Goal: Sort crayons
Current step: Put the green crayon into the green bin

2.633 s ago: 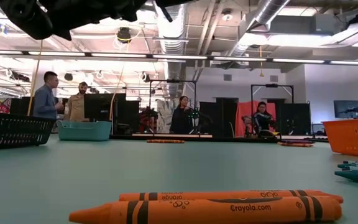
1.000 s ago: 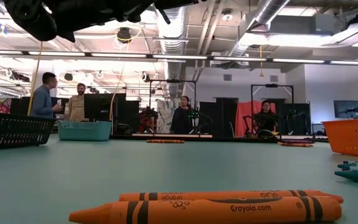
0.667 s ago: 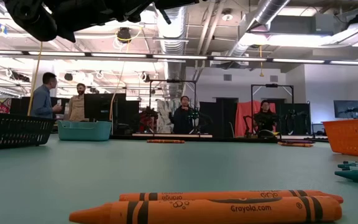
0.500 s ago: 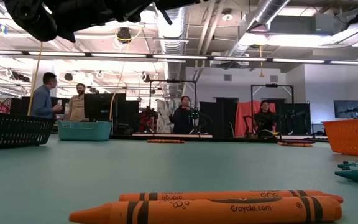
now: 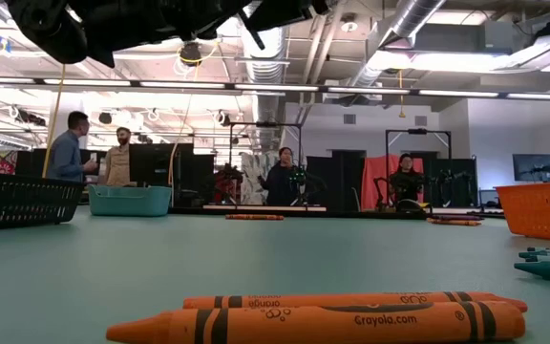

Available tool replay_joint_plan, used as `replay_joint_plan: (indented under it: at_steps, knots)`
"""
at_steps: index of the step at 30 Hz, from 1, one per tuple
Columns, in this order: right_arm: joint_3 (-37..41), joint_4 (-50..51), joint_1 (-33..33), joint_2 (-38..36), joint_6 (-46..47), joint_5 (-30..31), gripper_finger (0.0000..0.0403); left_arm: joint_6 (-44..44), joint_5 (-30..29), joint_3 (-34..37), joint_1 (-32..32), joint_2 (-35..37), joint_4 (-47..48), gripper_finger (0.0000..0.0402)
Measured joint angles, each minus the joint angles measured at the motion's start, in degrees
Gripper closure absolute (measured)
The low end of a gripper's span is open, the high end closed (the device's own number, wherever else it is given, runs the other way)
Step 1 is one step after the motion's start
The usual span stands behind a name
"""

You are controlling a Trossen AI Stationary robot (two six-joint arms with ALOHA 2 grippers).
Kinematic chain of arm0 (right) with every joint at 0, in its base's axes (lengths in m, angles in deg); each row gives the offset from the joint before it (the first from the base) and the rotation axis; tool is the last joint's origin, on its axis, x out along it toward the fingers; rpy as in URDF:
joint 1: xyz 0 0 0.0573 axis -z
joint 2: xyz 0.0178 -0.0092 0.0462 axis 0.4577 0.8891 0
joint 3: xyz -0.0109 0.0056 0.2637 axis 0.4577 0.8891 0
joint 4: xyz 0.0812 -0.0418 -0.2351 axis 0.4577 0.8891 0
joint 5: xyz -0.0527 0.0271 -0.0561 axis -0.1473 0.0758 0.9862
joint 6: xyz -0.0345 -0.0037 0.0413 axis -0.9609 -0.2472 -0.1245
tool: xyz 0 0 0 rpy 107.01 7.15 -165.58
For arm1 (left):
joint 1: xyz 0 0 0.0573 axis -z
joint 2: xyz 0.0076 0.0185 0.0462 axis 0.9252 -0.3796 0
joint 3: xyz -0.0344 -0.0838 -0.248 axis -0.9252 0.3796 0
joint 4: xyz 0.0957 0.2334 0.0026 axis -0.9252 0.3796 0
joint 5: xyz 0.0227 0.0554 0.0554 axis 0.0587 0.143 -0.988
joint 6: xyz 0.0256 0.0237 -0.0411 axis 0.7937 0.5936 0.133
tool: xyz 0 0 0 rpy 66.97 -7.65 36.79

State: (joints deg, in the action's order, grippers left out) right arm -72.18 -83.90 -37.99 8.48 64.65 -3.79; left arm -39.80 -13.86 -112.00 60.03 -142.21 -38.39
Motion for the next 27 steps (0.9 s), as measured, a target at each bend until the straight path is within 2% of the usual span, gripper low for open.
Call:
replay_joint_plan:
  at_steps: [4,12,18,23,27]
  knots:
    - [0.0,2.39,0.36,0.0,2.13,0.57,0.0313,1.41,-1.18,0.0,-0.14,0.0,1.79,0.0394]
    - [0.0,9.65,0.51,-0.01,6.1,7.69,0.0273,2.9,-2.5,-0.05,-2.49,1.05,7.86,0.0394]
    - [0.0,16.66,0.8,-0.02,10.46,9.2,0.0255,6.94,-5.98,-4.07,-4.11,4.69,22.4,0.0394]
    - [0.0,24.12,2.09,-0.02,15.71,9.25,0.0252,10.42,-11.07,-7.91,-5.1,7.67,35.38,0.0394]
    - [0.0,31.19,3.25,-0.01,20.76,9.21,0.0252,12.29,-14.06,-9.2,-6.22,9.83,40.11,0.0394]
